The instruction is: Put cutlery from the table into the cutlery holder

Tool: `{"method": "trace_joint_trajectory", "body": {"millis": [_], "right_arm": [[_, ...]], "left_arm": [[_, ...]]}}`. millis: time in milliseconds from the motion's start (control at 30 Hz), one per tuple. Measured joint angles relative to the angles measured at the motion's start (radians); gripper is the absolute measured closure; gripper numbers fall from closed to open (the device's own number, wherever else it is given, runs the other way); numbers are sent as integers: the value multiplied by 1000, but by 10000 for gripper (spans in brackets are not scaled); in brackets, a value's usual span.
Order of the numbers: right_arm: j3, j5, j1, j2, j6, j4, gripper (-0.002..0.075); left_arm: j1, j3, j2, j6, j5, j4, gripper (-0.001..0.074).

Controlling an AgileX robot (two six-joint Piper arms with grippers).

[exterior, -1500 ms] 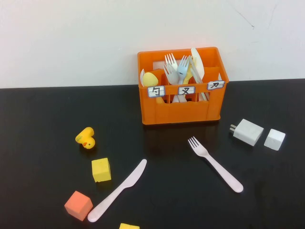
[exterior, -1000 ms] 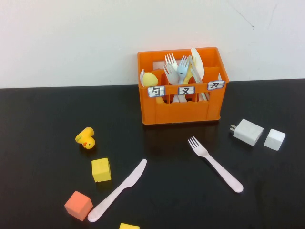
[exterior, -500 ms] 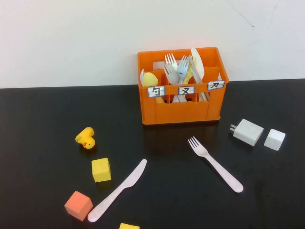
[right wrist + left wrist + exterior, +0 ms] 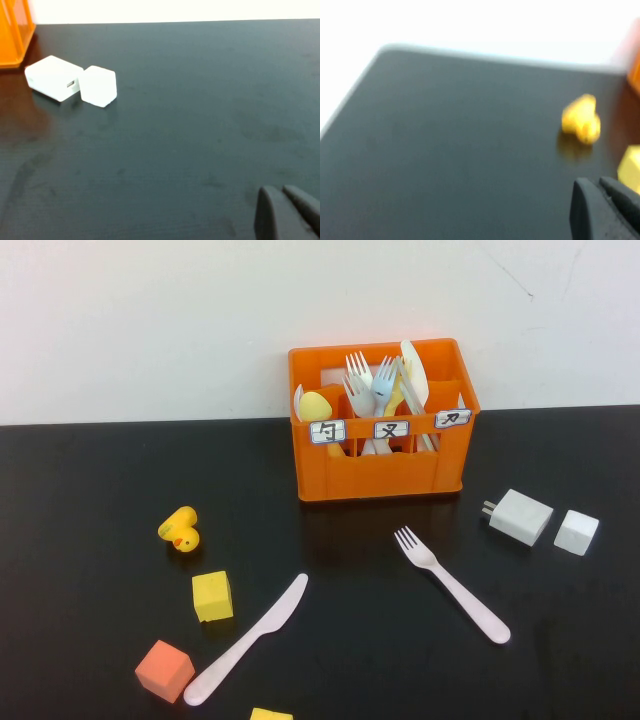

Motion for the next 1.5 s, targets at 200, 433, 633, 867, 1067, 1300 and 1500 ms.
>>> {"method": "trace_joint_trajectory", "body": {"millis": [200,433,633,867,1067,1300,1500], "right_arm": [[6,-47,0,0,0,0,728],[10,-214,0,0,0,0,728],[10,-272,0,0,0,0,728],[10,-380,0,0,25,4,728],[10,-625,0,0,170,54,728],[10,-762,0,0,257,71,728],[-3,-716,0,0,318,-18,728]], "left_arm": [[0,0,0,0,-248,88,736],[0,0,0,-16,-584,100,736],[0,0,0,-125,-895,109,736],[0,0,0,-290,-973,110,736],[0,-70,0,-310,-711,106,736],[0,-307,34,-134,-312,61,736],[0,-462,268,-167,-51,-15,736]]}}
